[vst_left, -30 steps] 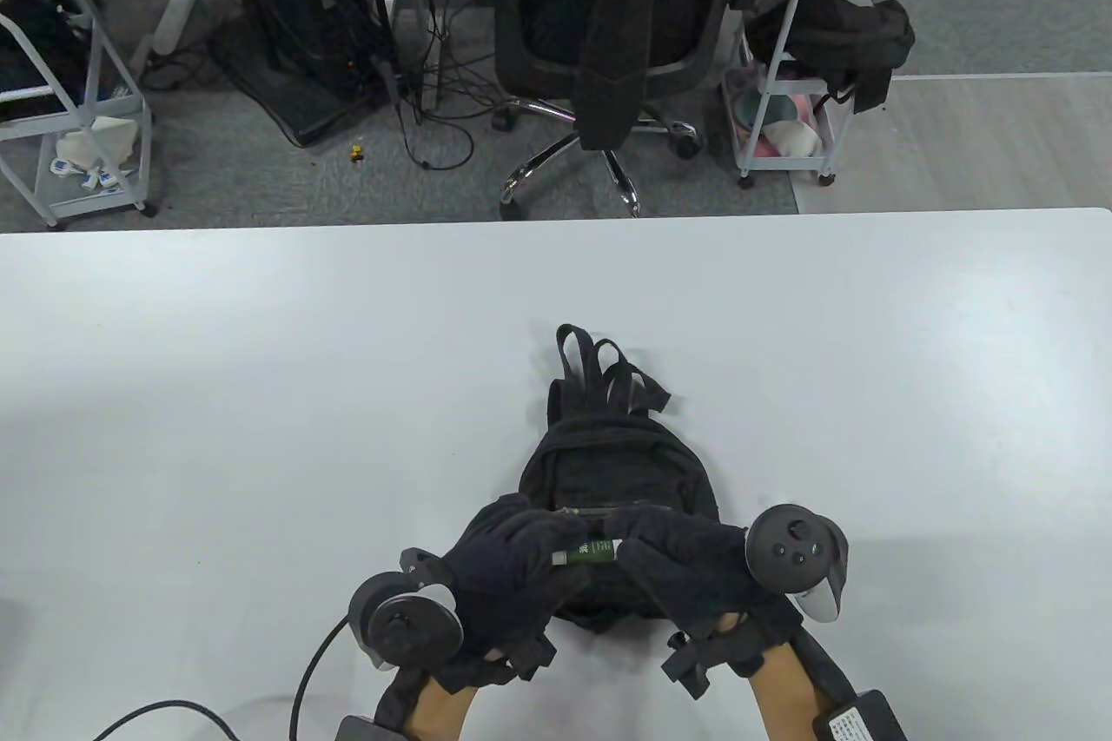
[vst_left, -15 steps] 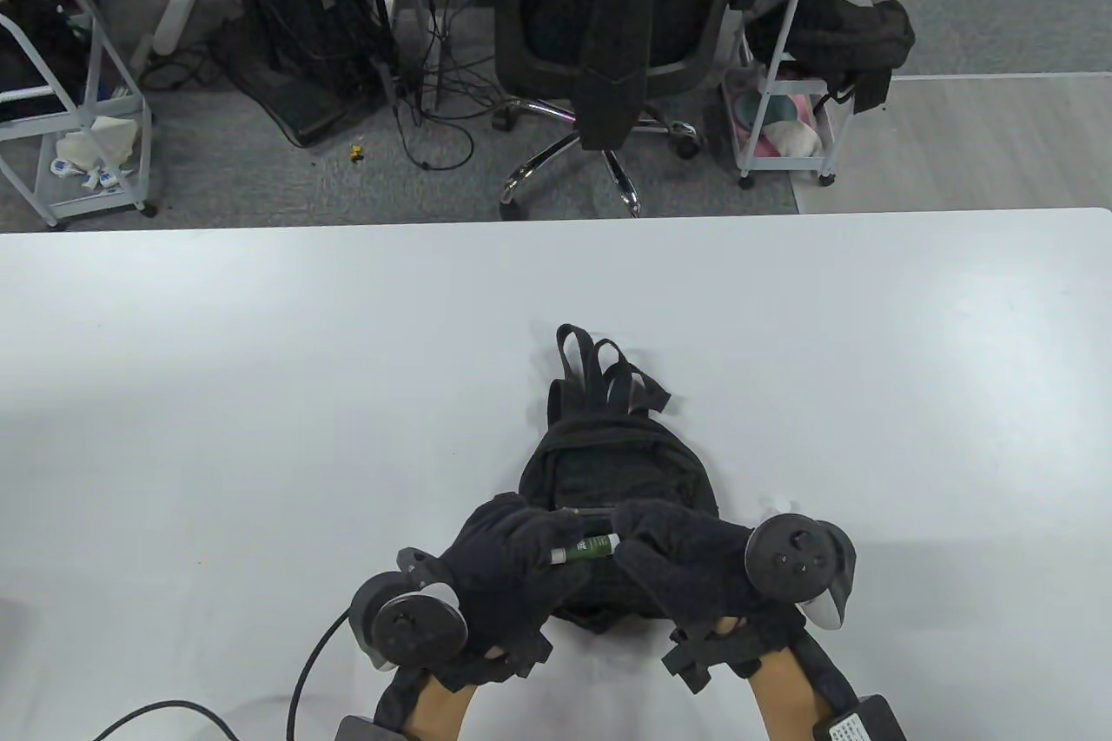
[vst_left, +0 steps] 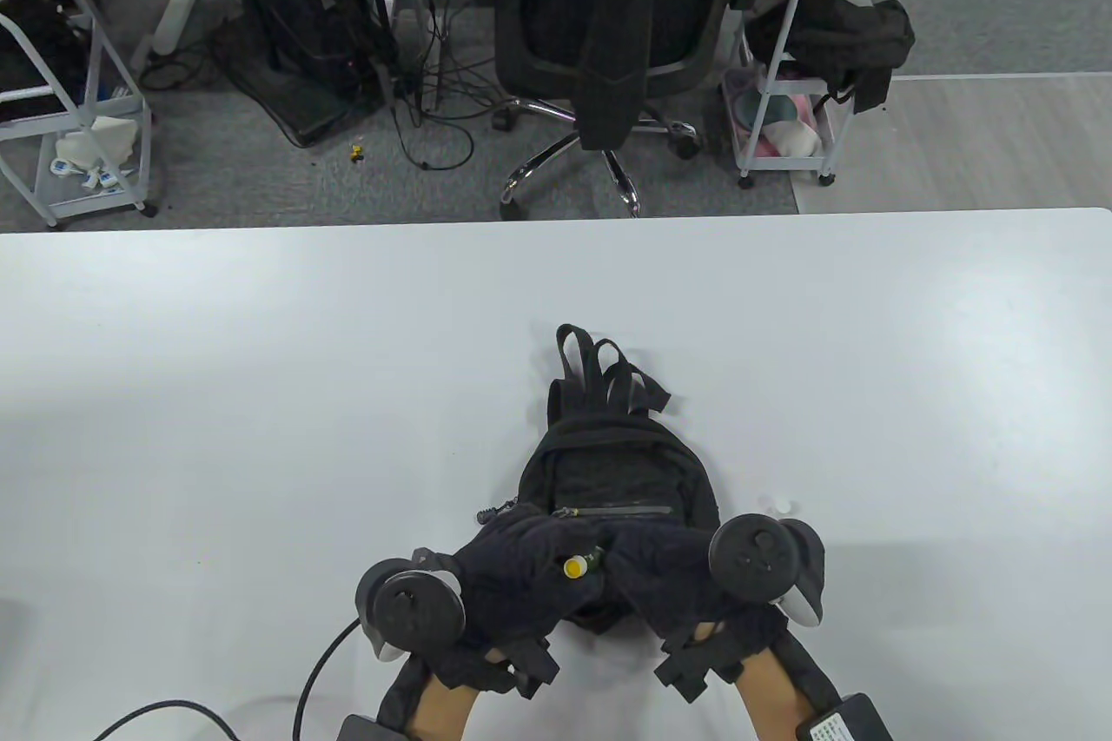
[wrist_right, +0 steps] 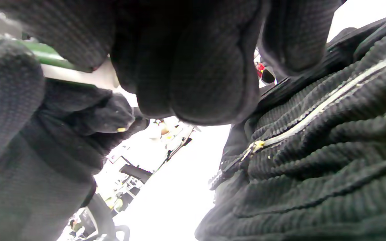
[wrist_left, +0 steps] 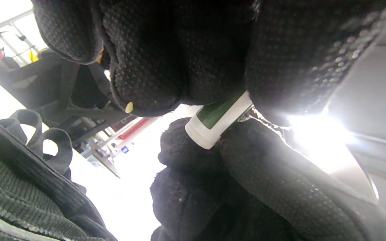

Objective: Apply lubricant on backpack

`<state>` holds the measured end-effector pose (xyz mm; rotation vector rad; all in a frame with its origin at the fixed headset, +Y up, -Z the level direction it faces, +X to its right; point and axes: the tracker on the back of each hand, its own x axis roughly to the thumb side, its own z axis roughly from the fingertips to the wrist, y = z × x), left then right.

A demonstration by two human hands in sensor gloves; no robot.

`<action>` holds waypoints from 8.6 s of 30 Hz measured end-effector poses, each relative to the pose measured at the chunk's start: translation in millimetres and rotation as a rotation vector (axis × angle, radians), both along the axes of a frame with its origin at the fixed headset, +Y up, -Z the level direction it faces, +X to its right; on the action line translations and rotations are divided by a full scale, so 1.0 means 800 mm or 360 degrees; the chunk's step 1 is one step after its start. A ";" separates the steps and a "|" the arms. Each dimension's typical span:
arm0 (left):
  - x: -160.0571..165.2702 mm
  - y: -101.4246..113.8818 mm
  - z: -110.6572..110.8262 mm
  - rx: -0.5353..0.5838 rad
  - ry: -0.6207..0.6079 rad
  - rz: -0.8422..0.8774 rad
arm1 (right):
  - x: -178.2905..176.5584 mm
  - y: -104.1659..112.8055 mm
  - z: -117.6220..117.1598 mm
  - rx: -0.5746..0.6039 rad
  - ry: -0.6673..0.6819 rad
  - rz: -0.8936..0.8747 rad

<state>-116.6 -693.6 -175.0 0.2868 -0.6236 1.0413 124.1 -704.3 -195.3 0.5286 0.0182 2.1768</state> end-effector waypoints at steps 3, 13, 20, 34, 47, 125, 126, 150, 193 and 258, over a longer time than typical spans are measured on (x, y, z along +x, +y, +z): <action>0.001 0.000 0.001 0.0016 0.0017 0.0009 | -0.001 0.000 0.000 -0.0009 0.0015 -0.0023; 0.003 -0.005 -0.001 -0.0041 -0.0006 -0.0001 | -0.001 0.009 0.004 0.0131 0.0059 0.0139; 0.000 -0.006 -0.004 -0.0110 -0.0010 0.0038 | 0.036 0.042 0.009 0.0408 -0.0232 0.0547; -0.007 -0.009 -0.012 -0.0142 0.0072 -0.0012 | 0.119 -0.017 -0.052 -0.0220 -0.0994 0.1405; -0.003 -0.010 -0.014 -0.0142 0.0042 -0.0100 | 0.123 -0.063 -0.073 -0.0409 -0.1165 0.1726; 0.013 -0.019 -0.021 -0.0077 0.0356 -0.0888 | -0.017 0.039 0.028 0.0575 -0.0199 0.0844; 0.003 -0.016 -0.022 -0.0061 0.0416 -0.0876 | -0.012 0.040 0.026 0.0563 -0.0209 0.0830; -0.179 -0.039 -0.046 -0.0925 0.1515 -0.0817 | 0.002 0.034 0.017 0.0406 -0.0131 0.0749; -0.138 0.041 0.010 -0.0048 0.0802 0.0073 | 0.021 0.048 0.020 0.0431 -0.0207 0.0609; 0.075 -0.107 0.013 -0.0470 -0.0592 -0.1406 | -0.165 -0.038 -0.102 -0.0339 0.0386 0.1383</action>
